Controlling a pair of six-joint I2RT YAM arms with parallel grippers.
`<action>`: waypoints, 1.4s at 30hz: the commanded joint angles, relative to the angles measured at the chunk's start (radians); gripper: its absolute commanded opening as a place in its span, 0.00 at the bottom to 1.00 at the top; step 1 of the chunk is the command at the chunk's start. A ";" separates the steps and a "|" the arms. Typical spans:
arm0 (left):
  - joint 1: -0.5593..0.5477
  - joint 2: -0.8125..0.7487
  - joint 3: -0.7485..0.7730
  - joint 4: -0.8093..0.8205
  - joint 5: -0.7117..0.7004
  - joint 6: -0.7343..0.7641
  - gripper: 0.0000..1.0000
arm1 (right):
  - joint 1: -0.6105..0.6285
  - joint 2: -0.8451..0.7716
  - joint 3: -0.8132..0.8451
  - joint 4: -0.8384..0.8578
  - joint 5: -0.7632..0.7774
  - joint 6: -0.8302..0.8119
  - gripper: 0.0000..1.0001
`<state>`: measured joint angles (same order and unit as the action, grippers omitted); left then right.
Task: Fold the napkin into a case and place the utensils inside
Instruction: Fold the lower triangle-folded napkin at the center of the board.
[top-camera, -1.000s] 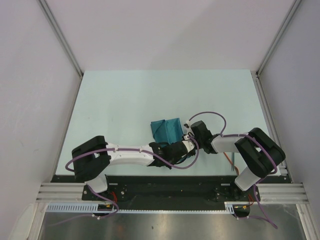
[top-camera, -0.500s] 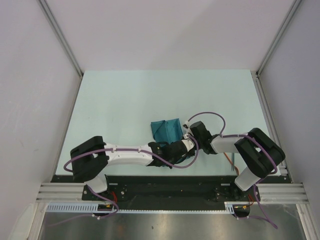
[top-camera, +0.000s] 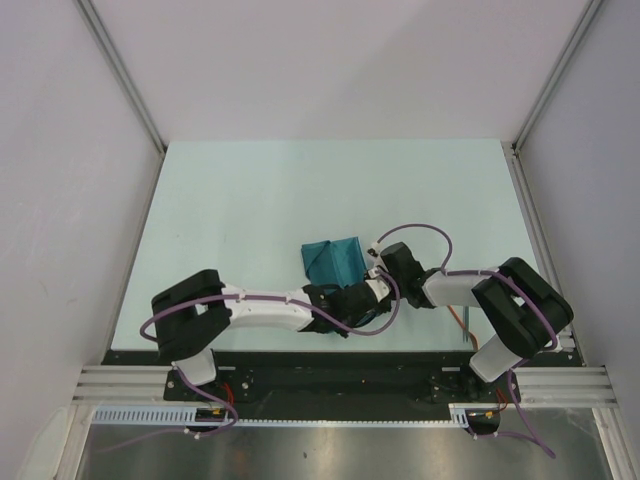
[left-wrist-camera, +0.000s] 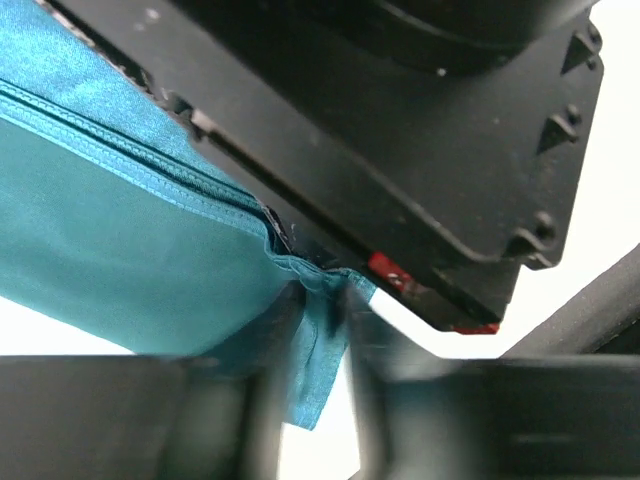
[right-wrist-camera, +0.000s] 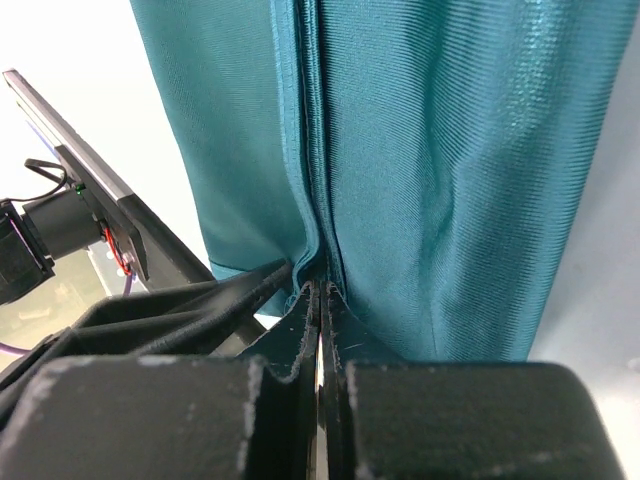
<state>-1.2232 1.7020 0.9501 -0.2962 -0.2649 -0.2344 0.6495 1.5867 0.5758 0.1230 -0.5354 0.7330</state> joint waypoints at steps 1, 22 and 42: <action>0.007 -0.047 0.007 0.009 0.030 -0.031 0.41 | -0.005 -0.022 0.022 -0.014 -0.001 -0.011 0.00; 0.399 -0.320 -0.227 0.092 0.478 -0.258 0.03 | -0.002 -0.063 0.113 -0.120 0.028 -0.044 0.00; 0.413 -0.323 -0.215 0.074 0.519 -0.286 0.02 | 0.058 0.055 0.064 0.000 -0.012 -0.003 0.01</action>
<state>-0.8150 1.4368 0.6609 -0.1913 0.2104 -0.5312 0.7181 1.6085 0.6735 0.0437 -0.5278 0.7155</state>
